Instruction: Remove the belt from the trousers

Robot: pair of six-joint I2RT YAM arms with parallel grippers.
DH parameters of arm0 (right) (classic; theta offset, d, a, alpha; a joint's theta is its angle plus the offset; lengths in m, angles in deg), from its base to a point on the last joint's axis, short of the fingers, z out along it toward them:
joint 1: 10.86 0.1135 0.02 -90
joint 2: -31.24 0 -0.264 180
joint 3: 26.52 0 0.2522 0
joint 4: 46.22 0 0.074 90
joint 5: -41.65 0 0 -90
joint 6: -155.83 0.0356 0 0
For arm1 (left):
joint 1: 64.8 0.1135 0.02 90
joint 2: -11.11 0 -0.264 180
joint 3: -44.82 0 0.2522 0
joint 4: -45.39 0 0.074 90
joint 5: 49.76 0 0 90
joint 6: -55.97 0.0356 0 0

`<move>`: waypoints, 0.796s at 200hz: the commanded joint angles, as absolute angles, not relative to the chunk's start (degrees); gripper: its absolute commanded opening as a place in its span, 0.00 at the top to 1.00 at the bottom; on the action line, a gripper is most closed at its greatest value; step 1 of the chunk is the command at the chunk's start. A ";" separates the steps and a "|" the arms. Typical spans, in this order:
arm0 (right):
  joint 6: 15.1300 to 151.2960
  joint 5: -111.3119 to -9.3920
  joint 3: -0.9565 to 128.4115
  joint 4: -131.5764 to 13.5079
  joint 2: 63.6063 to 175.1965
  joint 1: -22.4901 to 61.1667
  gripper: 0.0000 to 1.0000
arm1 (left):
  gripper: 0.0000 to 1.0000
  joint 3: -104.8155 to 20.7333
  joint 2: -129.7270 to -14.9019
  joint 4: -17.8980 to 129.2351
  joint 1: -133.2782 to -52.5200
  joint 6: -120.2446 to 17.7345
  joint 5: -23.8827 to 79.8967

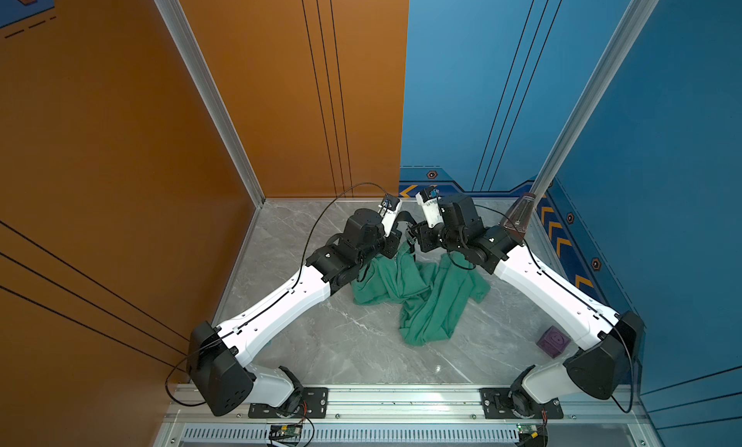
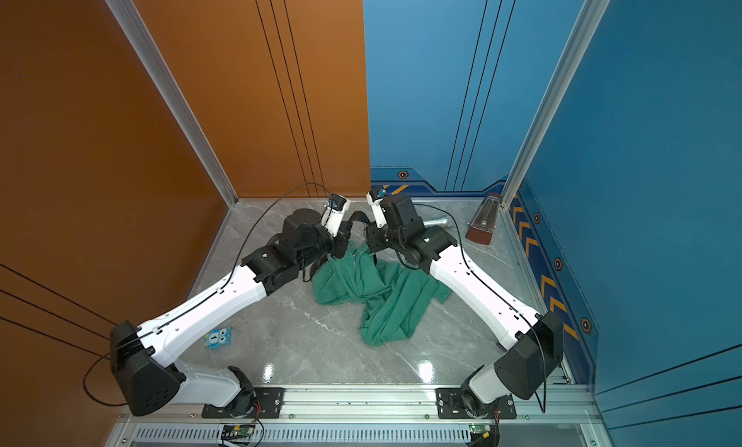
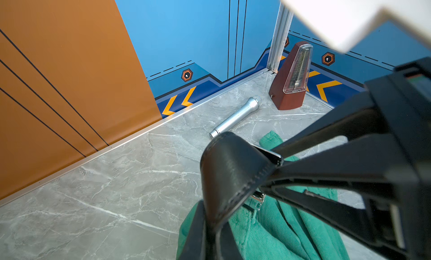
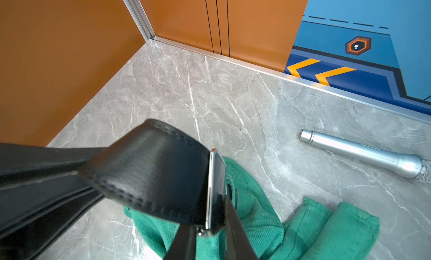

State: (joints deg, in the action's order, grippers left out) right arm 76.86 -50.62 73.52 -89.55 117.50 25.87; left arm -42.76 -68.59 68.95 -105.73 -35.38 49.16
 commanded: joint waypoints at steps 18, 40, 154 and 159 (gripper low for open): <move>77.54 -48.95 74.25 -91.35 116.34 25.78 0.76 | 1.00 -42.50 -66.93 66.54 -105.67 -35.42 46.83; 77.12 -48.49 74.60 -91.46 116.65 25.72 0.85 | 1.00 -42.56 -67.19 66.56 -105.71 -35.49 46.65; 76.66 -46.40 72.07 -92.51 120.40 25.79 0.99 | 1.00 -46.22 -62.96 66.56 -104.75 -36.89 42.33; 76.71 -46.21 71.82 -92.55 120.80 25.79 0.98 | 1.00 -46.43 -62.38 66.58 -104.45 -37.08 42.12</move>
State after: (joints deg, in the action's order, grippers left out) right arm 76.96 -49.70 73.52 -90.42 117.91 26.00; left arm -42.50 -68.04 69.52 -105.33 -35.64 46.74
